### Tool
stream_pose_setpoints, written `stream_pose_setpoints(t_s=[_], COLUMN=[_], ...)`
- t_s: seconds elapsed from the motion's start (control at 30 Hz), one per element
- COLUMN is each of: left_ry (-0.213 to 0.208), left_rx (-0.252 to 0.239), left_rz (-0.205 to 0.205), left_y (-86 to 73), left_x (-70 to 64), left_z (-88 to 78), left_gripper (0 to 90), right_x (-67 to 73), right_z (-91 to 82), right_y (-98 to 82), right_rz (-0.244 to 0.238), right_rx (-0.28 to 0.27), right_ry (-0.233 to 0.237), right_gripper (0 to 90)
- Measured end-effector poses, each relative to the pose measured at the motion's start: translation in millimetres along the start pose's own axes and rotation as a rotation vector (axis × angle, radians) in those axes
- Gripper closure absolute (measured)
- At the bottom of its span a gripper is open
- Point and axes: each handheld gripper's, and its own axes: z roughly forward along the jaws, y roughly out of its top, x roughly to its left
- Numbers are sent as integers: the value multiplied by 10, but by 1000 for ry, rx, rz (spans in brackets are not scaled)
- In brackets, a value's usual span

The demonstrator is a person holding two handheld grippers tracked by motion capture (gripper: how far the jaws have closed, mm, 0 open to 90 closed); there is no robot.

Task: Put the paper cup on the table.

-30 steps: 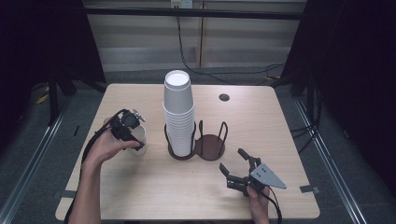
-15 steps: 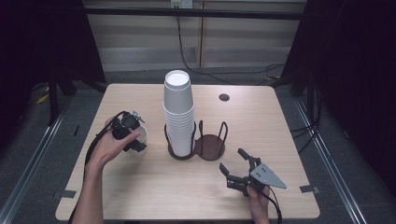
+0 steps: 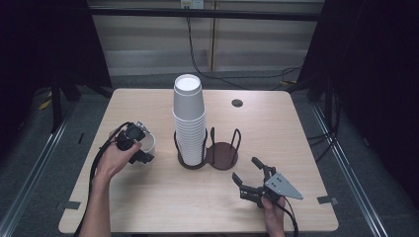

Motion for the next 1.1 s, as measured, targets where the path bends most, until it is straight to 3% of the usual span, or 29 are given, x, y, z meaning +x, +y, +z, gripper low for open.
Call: stream_pose_setpoints(t_s=[0.27,0.33,0.4,0.47,0.53,0.97,1.1], left_ry=[-25,-24,-37,-36,-53,-49,-50], left_rx=[-29,-41,-35,-26,-68,-128,-183], left_rz=[-13,-17,-23,1,-3,-57,-80], left_y=[-116,-155,-180,-202,-223,-408,-484], left_x=[39,50,44,35,37,83,70], left_z=[36,42,66,94,95,-2,-23], left_gripper=[41,72,188,161,161,163,160], right_x=[0,0,0,0,1,1,1], right_z=[0,0,0,0,0,0,0], right_y=[0,0,0,0,0,0,0], right_rz=[0,0,-1,0,0,-1,-1], right_rx=[0,0,-1,0,0,0,0], right_ry=[0,0,0,2,1,2,2], right_gripper=[131,131,131,131,131,131,131])
